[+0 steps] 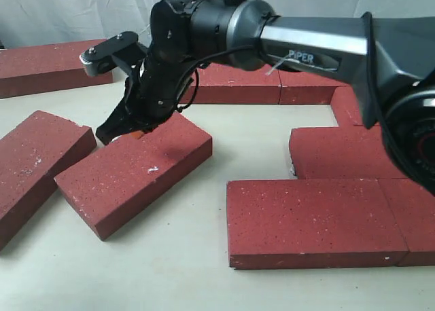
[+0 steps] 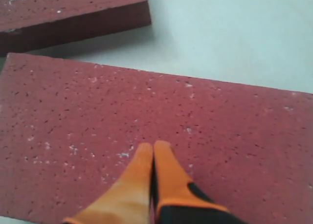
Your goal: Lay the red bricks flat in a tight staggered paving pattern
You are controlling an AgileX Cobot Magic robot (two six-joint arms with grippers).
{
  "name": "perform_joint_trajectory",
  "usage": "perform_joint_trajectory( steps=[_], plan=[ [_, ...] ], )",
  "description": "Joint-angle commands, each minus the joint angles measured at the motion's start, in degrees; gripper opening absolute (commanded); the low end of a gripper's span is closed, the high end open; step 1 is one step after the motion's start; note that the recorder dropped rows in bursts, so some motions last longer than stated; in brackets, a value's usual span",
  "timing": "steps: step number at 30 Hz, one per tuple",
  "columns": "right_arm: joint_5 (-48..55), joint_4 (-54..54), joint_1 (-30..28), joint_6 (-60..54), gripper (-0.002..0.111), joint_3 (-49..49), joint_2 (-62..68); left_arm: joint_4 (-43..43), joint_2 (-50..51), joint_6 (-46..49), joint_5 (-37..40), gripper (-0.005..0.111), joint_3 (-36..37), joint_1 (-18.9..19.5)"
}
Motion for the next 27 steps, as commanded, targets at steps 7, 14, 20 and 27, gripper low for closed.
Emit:
perform_joint_trajectory(
  steps=[7,14,20,27],
  plan=[
    [-1.4,-0.1,1.1,-0.5,-0.001,-1.9,4.8,0.2,-0.3,-0.2,-0.8,0.000,0.3,-0.1],
    [-0.8,-1.7,1.0,0.3,-0.001,-1.9,5.7,0.2,-0.3,-0.2,-0.8,0.000,0.3,-0.1],
    [-0.1,-4.7,1.0,1.9,-0.001,-1.9,6.1,0.2,-0.3,-0.2,-0.8,0.000,0.3,-0.1],
    [0.2,-9.2,-0.8,7.7,-0.001,-1.9,6.1,0.2,-0.3,-0.2,-0.8,0.000,0.3,-0.1]
  ],
)
